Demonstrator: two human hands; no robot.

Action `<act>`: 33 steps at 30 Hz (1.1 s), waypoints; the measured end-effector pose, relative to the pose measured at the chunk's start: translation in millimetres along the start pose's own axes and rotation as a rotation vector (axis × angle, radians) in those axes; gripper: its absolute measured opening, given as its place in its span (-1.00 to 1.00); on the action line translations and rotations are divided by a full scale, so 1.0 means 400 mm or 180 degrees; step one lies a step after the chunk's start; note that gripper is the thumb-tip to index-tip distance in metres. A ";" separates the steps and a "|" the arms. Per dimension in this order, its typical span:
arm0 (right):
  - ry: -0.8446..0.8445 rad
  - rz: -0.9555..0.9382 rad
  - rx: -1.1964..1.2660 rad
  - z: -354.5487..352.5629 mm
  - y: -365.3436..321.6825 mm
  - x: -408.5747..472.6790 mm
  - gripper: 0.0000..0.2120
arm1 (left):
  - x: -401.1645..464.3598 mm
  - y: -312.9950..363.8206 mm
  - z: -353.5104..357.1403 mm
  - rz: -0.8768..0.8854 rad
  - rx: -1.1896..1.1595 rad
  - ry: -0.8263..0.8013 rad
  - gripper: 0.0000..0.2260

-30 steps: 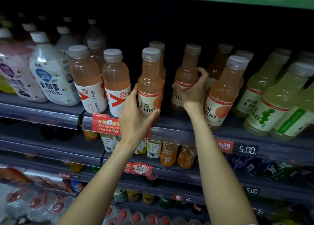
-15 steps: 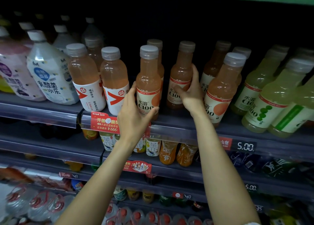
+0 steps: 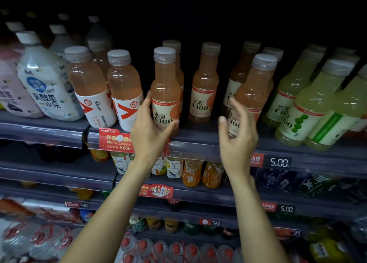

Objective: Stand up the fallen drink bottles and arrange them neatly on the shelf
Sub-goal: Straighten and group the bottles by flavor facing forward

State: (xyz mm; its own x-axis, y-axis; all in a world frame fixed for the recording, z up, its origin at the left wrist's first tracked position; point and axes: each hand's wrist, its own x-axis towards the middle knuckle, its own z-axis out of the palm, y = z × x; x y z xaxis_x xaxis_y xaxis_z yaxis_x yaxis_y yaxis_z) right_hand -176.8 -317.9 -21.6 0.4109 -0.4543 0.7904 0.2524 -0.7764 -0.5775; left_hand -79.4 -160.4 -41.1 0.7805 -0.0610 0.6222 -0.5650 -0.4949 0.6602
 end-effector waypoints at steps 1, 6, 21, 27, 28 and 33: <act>0.0386 -0.0024 -0.0152 -0.015 0.015 -0.007 -0.66 | 0.001 -0.001 0.000 -0.0016 -0.0010 0.0002 -0.19; 0.0316 0.0893 -0.0393 -0.057 0.070 0.044 -0.33 | 0.001 -0.001 0.002 -0.0054 -0.0015 -0.0002 -0.19; -0.1034 0.1318 0.0313 0.037 0.024 0.046 -0.24 | 0.000 0.006 0.000 -0.0012 0.0061 0.0010 -0.19; -0.0999 0.1169 0.0152 0.058 0.021 0.048 -0.25 | 0.001 0.001 0.003 -0.0010 0.0058 0.0024 -0.19; -0.1002 0.1155 0.0156 0.062 0.020 0.049 -0.24 | 0.000 0.000 0.003 -0.0007 0.0060 0.0027 -0.20; -0.1159 0.1135 0.0311 0.068 0.023 0.043 -0.20 | -0.001 0.002 0.002 0.0029 0.0056 0.0023 -0.21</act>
State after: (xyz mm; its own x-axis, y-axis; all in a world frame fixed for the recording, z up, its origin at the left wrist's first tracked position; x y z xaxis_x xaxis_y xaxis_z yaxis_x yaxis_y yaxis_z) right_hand -143.5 -321.0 -18.8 0.7600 -0.4883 0.4288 0.1146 -0.5487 -0.8281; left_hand -79.9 -161.5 -41.0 0.7732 -0.0593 0.6313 -0.5673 -0.5096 0.6469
